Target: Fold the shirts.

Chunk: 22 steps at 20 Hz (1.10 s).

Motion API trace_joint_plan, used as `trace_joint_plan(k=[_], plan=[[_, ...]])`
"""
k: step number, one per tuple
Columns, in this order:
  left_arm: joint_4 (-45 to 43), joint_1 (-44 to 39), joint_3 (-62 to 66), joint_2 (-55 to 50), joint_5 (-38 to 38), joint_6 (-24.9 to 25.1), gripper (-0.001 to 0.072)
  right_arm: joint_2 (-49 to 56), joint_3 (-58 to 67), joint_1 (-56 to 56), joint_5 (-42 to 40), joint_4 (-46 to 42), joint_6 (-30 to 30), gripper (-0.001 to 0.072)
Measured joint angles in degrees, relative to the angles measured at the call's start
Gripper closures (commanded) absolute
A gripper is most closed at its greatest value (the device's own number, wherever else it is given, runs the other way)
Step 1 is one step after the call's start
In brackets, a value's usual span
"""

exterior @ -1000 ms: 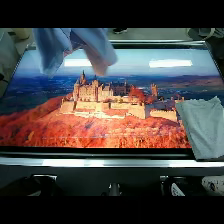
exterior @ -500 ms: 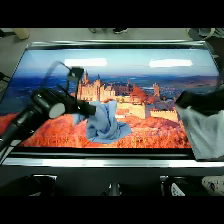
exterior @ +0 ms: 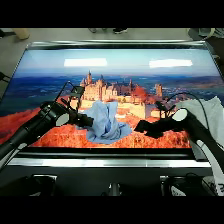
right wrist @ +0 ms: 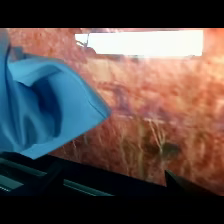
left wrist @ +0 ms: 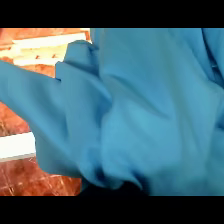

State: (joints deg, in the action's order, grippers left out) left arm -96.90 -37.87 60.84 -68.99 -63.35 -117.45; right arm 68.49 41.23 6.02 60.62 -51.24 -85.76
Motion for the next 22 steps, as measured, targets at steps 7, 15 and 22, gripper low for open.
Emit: trace_joint_plan(k=[7,15,22], plan=[[-0.1,0.0,0.0,3.1,-1.4,0.4,0.0675,12.8,2.9,6.5,-9.4,10.2,3.5,0.0444],[-4.4,0.5,6.4,6.0,-4.8,3.8,0.0675,9.8,13.7,4.3,-5.8,2.2,4.9,0.0692],[-11.8,6.5,35.8,15.1,-12.7,6.9,0.0675,-19.1,39.4,-7.5,-2.4,-16.7,-1.4,0.0692]])
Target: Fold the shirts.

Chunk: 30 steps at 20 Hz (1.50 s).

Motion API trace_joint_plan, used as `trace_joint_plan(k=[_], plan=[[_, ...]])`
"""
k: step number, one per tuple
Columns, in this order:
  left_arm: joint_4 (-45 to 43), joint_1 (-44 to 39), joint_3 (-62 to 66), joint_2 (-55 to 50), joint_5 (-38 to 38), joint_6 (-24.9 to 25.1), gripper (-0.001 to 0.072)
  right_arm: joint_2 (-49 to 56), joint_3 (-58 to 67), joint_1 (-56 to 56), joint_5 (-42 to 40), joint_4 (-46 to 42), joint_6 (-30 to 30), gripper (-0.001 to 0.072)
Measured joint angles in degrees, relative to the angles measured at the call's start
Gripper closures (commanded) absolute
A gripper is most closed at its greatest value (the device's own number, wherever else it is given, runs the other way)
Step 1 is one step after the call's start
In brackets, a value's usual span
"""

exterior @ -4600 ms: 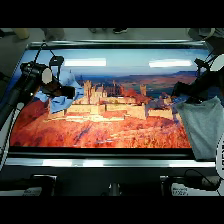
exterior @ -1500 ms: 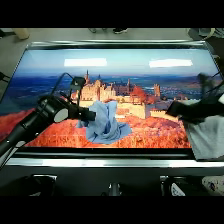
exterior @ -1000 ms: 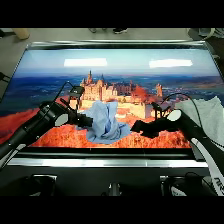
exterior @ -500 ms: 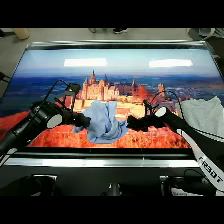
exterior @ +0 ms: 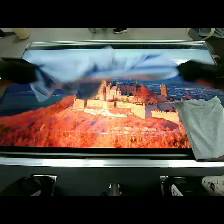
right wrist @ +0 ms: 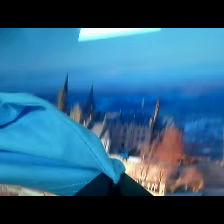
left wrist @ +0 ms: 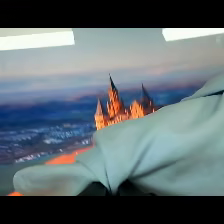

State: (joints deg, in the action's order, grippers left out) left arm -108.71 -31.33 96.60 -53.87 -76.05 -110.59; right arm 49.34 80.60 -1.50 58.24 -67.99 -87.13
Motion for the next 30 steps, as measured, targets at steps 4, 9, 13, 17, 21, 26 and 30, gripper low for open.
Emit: trace_joint_plan(k=[4,9,13,17,21,26,30], plan=[[0.7,0.7,2.3,3.2,-4.3,-0.6,0.0675,-10.4,4.1,-2.0,5.5,-4.3,-2.5,0.0691],[3.7,0.9,-15.4,3.1,-2.8,-1.6,0.0674,-9.7,-3.5,-2.6,20.5,-9.5,-4.8,0.0691],[15.8,0.9,-37.9,-0.9,14.9,-3.4,0.0673,-6.5,-22.6,-2.7,18.2,-8.9,-5.7,0.0690],[30.7,1.8,-49.2,-9.7,26.9,-3.6,-0.0013,-2.5,-35.0,-2.8,12.7,-7.0,-7.0,0.0689],[32.7,10.4,-43.5,-11.8,20.1,4.3,-0.0005,-0.8,-38.6,-2.8,10.5,-6.5,-7.4,0.0689],[30.0,27.7,-41.9,-9.9,9.0,9.4,-0.0003,-0.2,-39.7,-2.8,9.4,-6.9,-7.5,0.0689],[40.5,29.8,-52.3,-9.6,10.5,12.6,-0.0003,-0.2,-39.9,-2.8,9.0,-7.0,-7.5,0.0689]])
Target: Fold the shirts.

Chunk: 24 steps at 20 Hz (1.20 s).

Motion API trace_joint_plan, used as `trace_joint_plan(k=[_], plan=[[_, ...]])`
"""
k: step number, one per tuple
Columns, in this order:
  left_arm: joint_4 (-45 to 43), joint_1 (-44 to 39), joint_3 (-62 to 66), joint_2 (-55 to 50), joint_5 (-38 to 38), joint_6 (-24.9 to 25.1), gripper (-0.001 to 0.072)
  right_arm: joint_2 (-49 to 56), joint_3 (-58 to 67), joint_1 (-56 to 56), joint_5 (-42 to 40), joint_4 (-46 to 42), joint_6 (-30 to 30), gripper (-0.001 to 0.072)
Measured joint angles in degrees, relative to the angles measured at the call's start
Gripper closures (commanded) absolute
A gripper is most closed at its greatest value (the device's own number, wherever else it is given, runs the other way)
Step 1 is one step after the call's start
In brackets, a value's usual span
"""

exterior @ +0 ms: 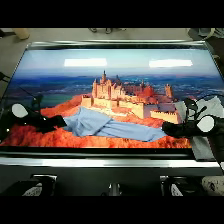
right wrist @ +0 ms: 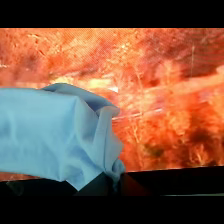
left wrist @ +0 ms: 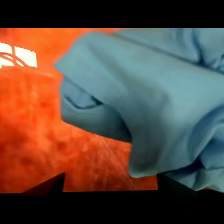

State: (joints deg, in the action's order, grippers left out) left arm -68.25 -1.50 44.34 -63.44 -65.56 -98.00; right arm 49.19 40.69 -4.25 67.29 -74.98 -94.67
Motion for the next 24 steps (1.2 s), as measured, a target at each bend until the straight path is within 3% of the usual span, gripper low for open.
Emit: trace_joint_plan(k=[2,3,5,8,11,14,18,20,24], plan=[[6.2,-2.5,-5.7,0.1,4.8,0.8,-0.0001,0.0,0.0,0.0,-0.2,0.0,0.0,0.0689],[9.0,-4.0,-7.7,0.1,7.7,1.2,0.0085,0.0,0.0,0.0,-0.2,0.0,0.0,0.0689],[13.5,-7.0,-10.4,0.1,13.4,1.4,0.0177,0.0,0.0,0.0,-0.2,0.0,0.0,0.0689],[16.9,-9.3,-12.1,0.1,21.8,0.4,0.0675,0.0,0.0,0.0,-0.2,0.0,0.0,0.0687],[18.2,-9.2,-11.4,0.8,25.8,0.7,0.0677,-0.1,0.3,0.0,0.3,0.0,0.6,0.0687],[18.0,-9.0,-6.4,5.5,24.5,6.6,0.0678,-0.7,4.0,0.0,1.0,-0.5,2.4,0.0688],[8.9,-8.8,9.4,17.4,22.0,10.8,0.0678,-2.6,20.3,0.0,-0.2,-4.0,3.7,0.0689],[-0.4,-7.8,21.0,22.6,21.4,8.1,0.0678,-3.6,32.8,0.0,-2.2,-7.0,3.7,0.0689],[-20.4,-2.6,41.5,28.5,19.1,-2.5,0.0677,-5.5,54.2,0.0,-7.0,-14.8,2.1,0.0689]])
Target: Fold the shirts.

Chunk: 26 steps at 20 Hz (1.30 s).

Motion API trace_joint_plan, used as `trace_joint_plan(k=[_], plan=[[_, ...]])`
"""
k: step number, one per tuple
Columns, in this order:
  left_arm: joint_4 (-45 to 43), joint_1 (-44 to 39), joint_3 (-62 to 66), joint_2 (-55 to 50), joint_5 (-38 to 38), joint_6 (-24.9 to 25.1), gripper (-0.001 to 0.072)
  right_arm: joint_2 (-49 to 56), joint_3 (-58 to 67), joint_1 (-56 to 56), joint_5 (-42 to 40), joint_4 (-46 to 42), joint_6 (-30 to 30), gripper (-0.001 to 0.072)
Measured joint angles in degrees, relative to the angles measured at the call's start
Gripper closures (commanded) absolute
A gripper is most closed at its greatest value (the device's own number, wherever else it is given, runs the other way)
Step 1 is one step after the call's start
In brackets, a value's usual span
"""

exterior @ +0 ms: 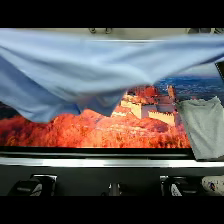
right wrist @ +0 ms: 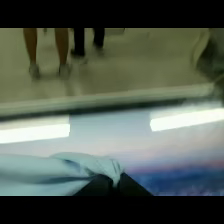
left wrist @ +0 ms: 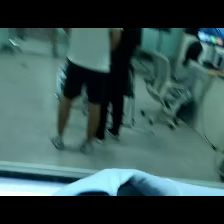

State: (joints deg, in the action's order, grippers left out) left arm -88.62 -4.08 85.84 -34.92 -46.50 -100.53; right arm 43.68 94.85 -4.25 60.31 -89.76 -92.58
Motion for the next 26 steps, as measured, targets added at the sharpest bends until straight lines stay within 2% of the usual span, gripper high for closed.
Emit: trace_joint_plan(k=[3,6,9,11,13,15,19,20,21,22,23,24,26], plan=[[-5.7,3.7,6.8,1.4,-3.3,-4.0,0.0676,-1.0,7.5,0.0,-0.2,-2.9,-1.6,0.0689],[-7.8,5.3,9.1,0.8,-4.7,-5.7,0.0676,-0.6,10.2,0.0,3.9,-4.2,-2.6,0.0689],[-8.5,5.8,9.9,-2.1,-2.0,-6.4,0.0676,1.4,11.1,0.0,12.8,-5.1,-3.0,0.0689],[-8.0,6.0,10.2,-5.7,0.8,-6.4,0.0676,4.5,10.0,0.0,21.9,-5.0,-3.5,0.0690],[-5.7,5.5,10.3,-11.6,2.6,-5.7,0.0676,7.4,5.2,0.0,28.5,-4.8,-4.3,0.0690],[-3.1,3.8,10.3,-19.3,3.1,-4.0,0.0675,9.7,-3.4,0.0,31.2,-3.2,-4.9,0.0689],[0.9,-3.7,10.4,-38.6,0.5,-2.3,0.0672,11.5,-25.9,0.0,26.8,0.8,-7.5,0.0688],[1.7,-5.7,10.4,-43.4,-1.1,-2.1,0.0630,11.5,-30.6,0.0,25.7,2.2,-8.0,0.0688],[2.2,-7.8,10.4,-48.1,-3.3,-1.9,0.0433,11.8,-35.1,0.0,24.2,3.6,-8.3,0.0688],[2.6,-9.6,10.4,-52.0,-5.8,-1.8,0.0130,11.8,-38.4,0.0,23.5,4.2,-8.6,0.0688],[3.1,-11.0,10.4,-55.5,-9.3,-1.6,0.0012,11.9,-41.0,0.0,23.0,4.8,-8.6,0.0688],[3.5,-12.0,10.4,-58.2,-13.4,-1.0,0.0037,12.0,-42.9,0.0,22.2,5.4,-8.6,0.0688],[3.5,-12.3,10.4,-60.9,-21.5,1.4,0.0037,12.0,-45.1,0.0,21.1,6.4,-8.3,0.0688]])
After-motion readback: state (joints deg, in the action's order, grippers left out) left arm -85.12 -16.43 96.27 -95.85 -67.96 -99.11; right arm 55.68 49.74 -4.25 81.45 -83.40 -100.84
